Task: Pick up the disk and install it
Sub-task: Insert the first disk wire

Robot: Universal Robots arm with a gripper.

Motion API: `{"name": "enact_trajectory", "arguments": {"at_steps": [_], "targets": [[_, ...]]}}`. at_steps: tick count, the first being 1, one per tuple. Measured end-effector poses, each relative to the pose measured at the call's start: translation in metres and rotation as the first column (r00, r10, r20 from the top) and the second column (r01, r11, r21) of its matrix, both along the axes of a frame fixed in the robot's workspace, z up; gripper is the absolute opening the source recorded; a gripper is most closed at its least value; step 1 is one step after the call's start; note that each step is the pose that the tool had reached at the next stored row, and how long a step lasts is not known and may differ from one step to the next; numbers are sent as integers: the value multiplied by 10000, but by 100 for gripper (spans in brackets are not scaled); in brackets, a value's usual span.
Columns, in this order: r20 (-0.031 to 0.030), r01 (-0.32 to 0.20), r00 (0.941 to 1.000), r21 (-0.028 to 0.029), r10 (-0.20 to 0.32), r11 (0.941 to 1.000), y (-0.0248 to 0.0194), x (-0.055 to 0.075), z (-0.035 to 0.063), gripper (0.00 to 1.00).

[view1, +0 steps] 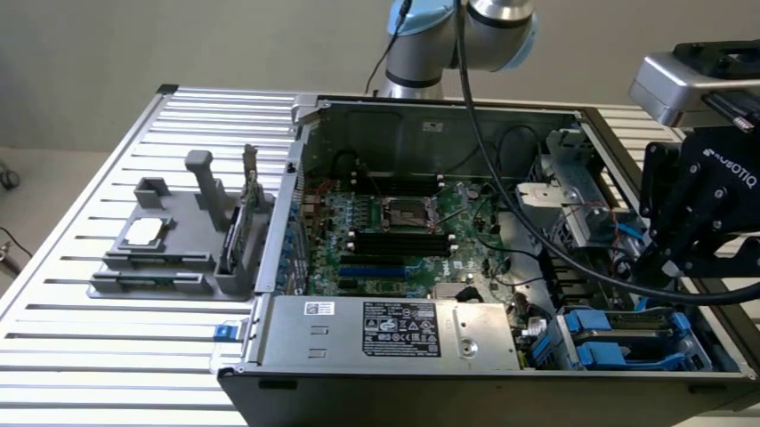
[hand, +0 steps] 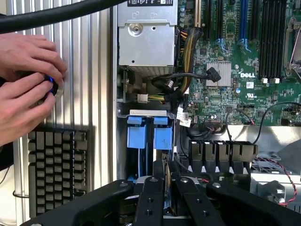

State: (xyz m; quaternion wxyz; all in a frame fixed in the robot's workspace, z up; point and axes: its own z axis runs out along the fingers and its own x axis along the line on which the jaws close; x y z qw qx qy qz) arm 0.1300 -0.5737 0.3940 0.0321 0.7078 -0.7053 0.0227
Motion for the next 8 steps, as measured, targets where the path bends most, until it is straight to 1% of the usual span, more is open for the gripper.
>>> {"name": "enact_trajectory", "arguments": {"at_steps": [5,8], "targets": [[0,25,10000,1,-25,10000,3,11,-1,18],[0,228,9997,1,-228,9997,7,12,-1,18]]}}
